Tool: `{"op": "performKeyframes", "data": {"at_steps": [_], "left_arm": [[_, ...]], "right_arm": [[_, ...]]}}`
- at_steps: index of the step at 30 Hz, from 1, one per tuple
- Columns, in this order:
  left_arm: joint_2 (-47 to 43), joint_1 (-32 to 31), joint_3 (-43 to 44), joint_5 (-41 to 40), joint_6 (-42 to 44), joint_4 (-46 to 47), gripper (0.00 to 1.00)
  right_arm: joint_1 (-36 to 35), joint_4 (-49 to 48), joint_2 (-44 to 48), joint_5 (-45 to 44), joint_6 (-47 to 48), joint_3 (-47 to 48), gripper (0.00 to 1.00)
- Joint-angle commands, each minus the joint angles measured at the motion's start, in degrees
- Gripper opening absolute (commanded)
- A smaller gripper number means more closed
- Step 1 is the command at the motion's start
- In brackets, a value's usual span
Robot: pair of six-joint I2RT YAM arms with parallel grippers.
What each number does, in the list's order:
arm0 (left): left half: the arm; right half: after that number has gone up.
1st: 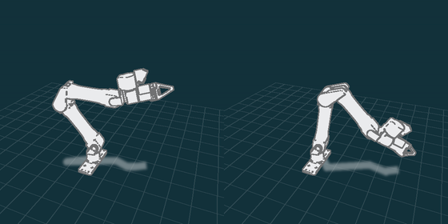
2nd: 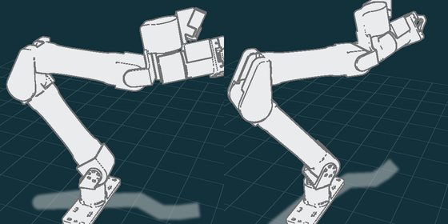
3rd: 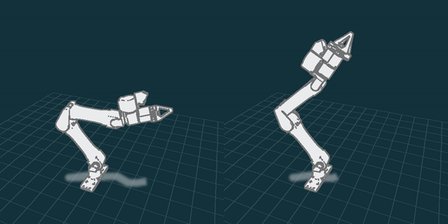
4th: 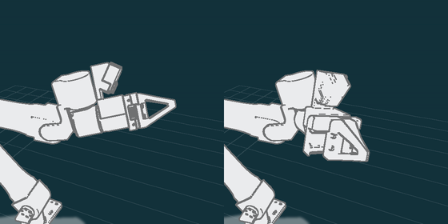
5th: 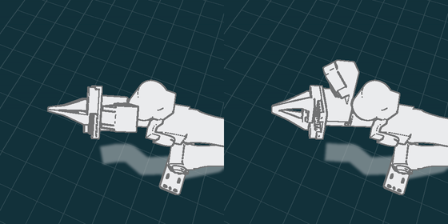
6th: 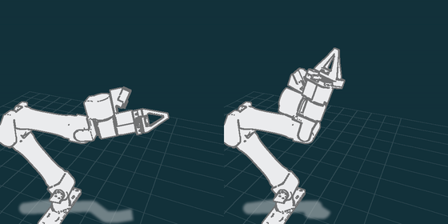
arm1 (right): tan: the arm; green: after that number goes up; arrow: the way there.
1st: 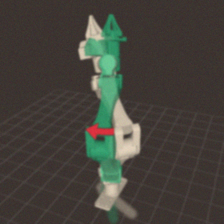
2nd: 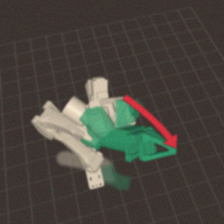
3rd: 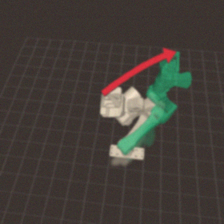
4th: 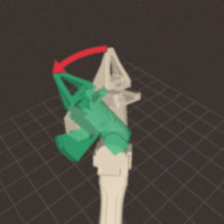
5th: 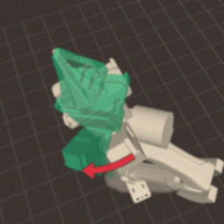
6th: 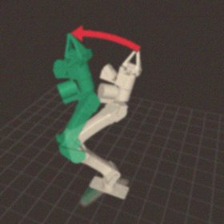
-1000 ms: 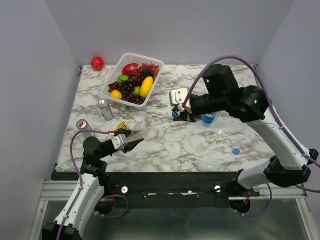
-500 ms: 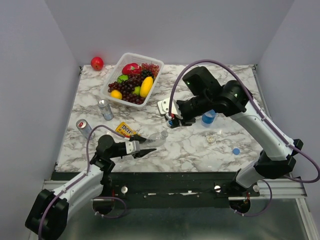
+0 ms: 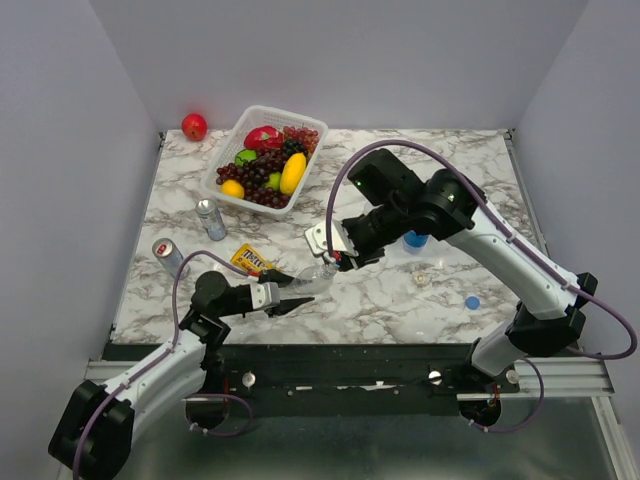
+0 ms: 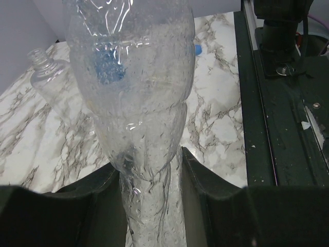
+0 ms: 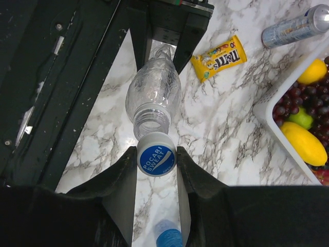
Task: Screw on the bottle caps
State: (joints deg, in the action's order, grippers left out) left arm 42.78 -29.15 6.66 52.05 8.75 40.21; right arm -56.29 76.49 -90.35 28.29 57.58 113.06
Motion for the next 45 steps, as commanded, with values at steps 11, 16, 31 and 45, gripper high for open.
{"op": "performKeyframes", "data": {"at_steps": [11, 16, 31, 45], "left_arm": [[-2.2, -0.9, 1.1, -3.5, -1.5, 1.5, 0.00], [-2.4, -1.1, 1.6, -3.6, -1.3, 1.1, 0.00], [-1.6, -2.1, 5.4, -4.5, 1.8, -2.4, 0.00], [-5.5, -2.1, 3.5, -15.4, 2.2, 3.0, 0.00]], "right_arm": [[-0.6, -4.1, 0.9, 1.9, 0.2, -4.2, 0.23], [-0.5, -9.0, 3.1, 2.6, -3.7, -9.2, 0.23], [-0.6, -2.4, -0.6, 2.1, -1.4, -4.4, 0.22], [2.2, -9.1, -4.2, 0.6, -21.3, -2.0, 0.19]]}}
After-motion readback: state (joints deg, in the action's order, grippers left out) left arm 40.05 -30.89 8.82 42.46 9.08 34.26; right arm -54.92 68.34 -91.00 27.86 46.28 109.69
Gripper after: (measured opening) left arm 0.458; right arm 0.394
